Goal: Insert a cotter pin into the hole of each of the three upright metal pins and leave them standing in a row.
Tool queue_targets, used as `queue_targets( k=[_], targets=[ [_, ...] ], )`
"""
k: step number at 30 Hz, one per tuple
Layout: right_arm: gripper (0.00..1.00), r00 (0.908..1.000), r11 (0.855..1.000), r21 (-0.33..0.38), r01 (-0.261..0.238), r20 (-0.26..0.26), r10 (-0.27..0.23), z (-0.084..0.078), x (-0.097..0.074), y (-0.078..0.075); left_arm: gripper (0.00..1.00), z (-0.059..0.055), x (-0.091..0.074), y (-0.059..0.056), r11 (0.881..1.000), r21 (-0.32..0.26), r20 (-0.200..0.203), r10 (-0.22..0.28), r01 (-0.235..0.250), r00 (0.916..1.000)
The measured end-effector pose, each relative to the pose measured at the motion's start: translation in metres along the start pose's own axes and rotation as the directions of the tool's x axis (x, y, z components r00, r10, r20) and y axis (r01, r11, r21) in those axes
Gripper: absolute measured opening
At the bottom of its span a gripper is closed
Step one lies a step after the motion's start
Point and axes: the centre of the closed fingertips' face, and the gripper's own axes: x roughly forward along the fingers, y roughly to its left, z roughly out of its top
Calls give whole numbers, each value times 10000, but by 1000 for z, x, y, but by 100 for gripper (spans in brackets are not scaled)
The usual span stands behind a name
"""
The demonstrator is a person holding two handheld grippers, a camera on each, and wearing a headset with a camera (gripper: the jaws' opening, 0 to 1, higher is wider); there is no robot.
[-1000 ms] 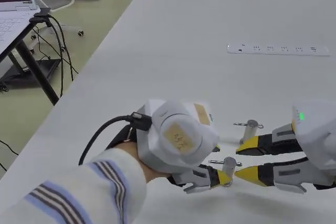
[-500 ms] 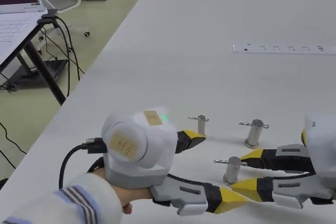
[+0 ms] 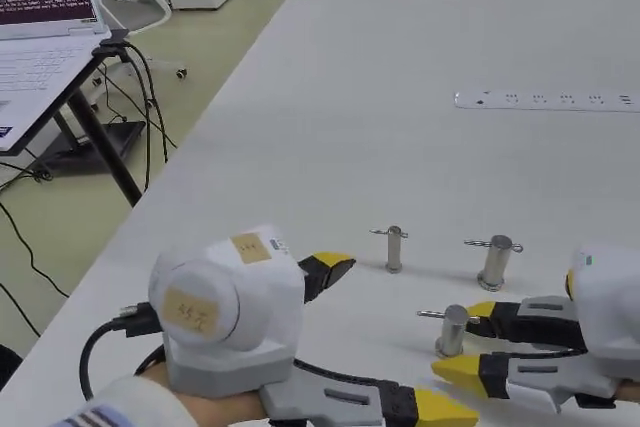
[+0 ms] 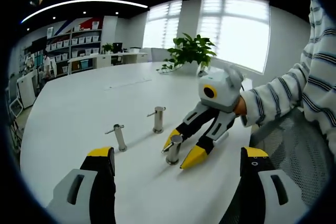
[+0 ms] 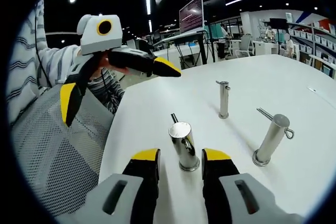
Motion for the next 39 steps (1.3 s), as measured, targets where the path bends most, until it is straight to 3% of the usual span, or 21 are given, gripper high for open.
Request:
queue_targets(
  k=[5, 10, 15, 31, 39],
  targets=[
    [19, 9998, 9999, -50, 102, 198, -101, 1, 2, -1, 99, -5, -2, 1, 9996, -128, -99, 258, -260, 9996],
    [16, 9995, 9999, -78, 142, 280, -140, 0, 5, -2, 99, -13, -5, 9, 9958, -276, -359, 861, -871, 9956],
    [11, 9993, 9995, -146, 273, 256, -269, 1, 5, -6, 99, -10, -8, 15, 9900, -715, -74, 1211, -1213, 9926],
    [8, 9972, 9939, -845, 715, 276, -694, 3, 3, -10, 99, -14, -9, 14, 9859, -879, -284, 1402, -1421, 9897],
    [8, 9938, 9899, -1035, 969, 637, -907, 14, -17, -16, 99, -17, -10, 14, 9846, -918, -412, 1455, -1488, 9885]
  ],
)
